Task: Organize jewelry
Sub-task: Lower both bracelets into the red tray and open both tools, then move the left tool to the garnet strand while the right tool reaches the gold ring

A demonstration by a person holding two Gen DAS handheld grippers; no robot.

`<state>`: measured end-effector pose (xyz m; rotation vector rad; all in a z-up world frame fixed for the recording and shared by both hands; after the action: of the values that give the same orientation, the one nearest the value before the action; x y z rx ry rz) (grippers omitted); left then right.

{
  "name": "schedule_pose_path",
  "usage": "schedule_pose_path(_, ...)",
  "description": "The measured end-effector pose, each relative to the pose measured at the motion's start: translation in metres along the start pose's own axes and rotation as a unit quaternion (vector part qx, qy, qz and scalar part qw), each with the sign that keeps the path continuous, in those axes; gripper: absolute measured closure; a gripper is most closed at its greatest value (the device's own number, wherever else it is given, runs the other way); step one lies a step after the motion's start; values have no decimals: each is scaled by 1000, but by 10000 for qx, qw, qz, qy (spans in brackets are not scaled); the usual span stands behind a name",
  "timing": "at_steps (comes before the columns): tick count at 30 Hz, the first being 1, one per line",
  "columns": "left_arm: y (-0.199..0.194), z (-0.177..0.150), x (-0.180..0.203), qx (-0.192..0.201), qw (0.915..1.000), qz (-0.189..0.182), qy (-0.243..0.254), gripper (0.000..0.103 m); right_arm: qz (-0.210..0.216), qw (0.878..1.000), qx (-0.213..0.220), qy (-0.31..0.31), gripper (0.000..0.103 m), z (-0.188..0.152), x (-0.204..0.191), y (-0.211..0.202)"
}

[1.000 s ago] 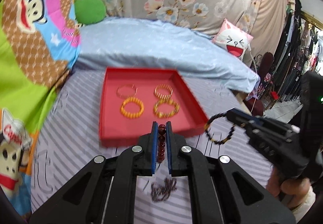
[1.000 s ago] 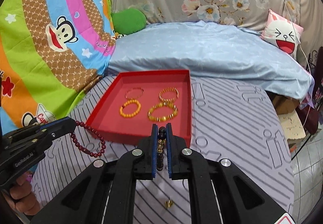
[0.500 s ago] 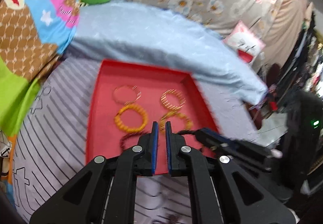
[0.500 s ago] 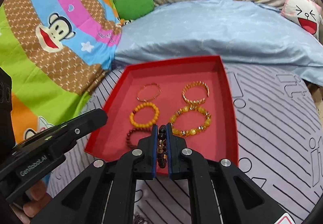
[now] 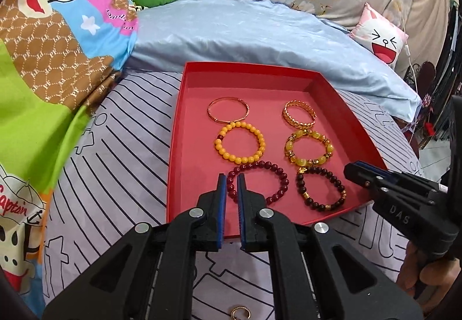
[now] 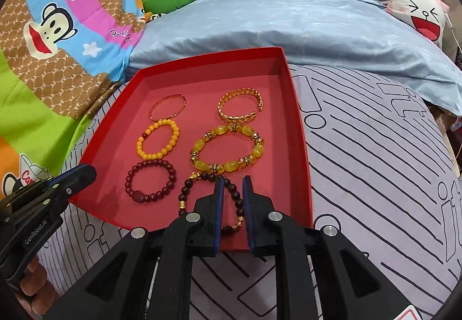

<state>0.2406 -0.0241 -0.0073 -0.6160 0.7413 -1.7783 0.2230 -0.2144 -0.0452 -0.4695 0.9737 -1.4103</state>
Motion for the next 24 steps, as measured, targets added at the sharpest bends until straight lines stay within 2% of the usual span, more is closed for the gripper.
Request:
schedule_pose_path(14, -17, -3, 6, 140, 9997, 168, 101, 95, 84, 9996, 273, 78, 84, -7, 4, -34)
schedule_pose_path(24, -44, -21, 11, 253, 9992, 251, 183, 95, 67, 9991, 403, -65, 84, -29, -2, -65)
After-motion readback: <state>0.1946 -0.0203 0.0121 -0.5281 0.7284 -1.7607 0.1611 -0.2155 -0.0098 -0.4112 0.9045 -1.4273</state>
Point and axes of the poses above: each gripper's, at about its wrist camera, not at the fingertips, and y roughly the way its jaws point, x to its right, z to its top, the point moved 7 cm from there along y, roughly the way its jaws point, and after that the axes turned 5 degrees about y, right-handed, at the moved point
